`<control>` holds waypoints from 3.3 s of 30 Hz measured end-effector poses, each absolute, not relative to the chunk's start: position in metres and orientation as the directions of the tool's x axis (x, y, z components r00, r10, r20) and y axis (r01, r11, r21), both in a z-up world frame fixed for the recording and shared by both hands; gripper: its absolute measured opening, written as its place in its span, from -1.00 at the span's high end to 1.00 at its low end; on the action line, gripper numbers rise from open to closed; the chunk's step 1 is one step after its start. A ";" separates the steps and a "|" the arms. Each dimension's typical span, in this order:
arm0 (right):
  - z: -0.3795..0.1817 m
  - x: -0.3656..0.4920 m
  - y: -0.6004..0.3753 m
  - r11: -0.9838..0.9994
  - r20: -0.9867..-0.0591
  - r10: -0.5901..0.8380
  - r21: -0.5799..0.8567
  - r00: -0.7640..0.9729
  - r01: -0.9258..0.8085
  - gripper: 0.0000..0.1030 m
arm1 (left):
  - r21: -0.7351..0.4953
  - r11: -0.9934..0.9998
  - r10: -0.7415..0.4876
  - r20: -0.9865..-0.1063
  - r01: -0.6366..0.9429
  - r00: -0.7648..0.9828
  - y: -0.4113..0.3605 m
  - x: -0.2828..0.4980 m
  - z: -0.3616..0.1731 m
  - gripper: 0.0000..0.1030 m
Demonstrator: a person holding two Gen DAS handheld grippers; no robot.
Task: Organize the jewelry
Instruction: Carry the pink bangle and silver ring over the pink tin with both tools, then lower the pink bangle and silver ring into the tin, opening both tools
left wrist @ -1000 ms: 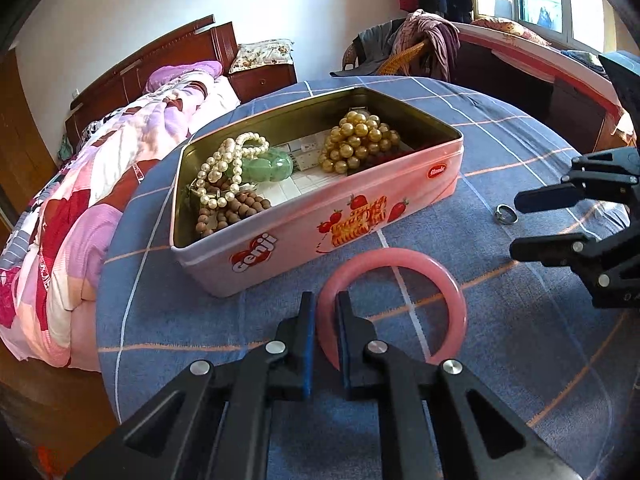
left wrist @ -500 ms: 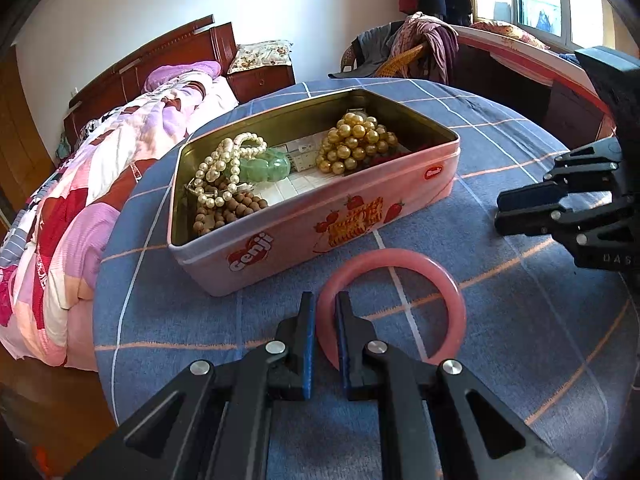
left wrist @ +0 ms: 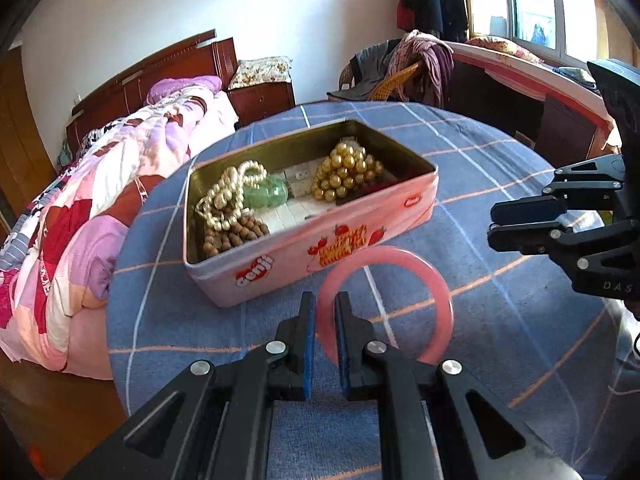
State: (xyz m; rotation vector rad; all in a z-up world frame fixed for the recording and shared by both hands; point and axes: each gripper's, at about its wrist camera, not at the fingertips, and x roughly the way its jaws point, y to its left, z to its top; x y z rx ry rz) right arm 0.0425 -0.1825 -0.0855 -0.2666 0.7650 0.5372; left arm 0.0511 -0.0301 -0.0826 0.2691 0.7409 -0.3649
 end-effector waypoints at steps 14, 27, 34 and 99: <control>-0.053 0.050 -0.170 0.837 -0.643 0.391 -0.049 0.658 -0.545 0.58 | 0.126 0.924 -0.213 -0.615 0.360 0.759 -0.017 0.049 -0.039 0.84; -0.031 0.076 -0.160 0.847 -0.598 0.396 -0.055 0.696 -0.529 0.58 | 0.159 0.941 -0.156 -0.579 0.298 0.800 -0.006 0.073 -0.021 0.84; -0.027 0.091 -0.154 0.852 -0.597 0.384 -0.065 0.704 -0.520 0.58 | 0.172 0.942 -0.139 -0.583 0.289 0.801 -0.005 0.090 -0.021 0.84; -0.065 0.149 -0.131 0.897 -0.686 0.256 -0.093 0.681 -0.431 0.58 | 0.229 0.939 -0.049 -0.651 0.258 0.757 -0.012 0.161 -0.055 0.84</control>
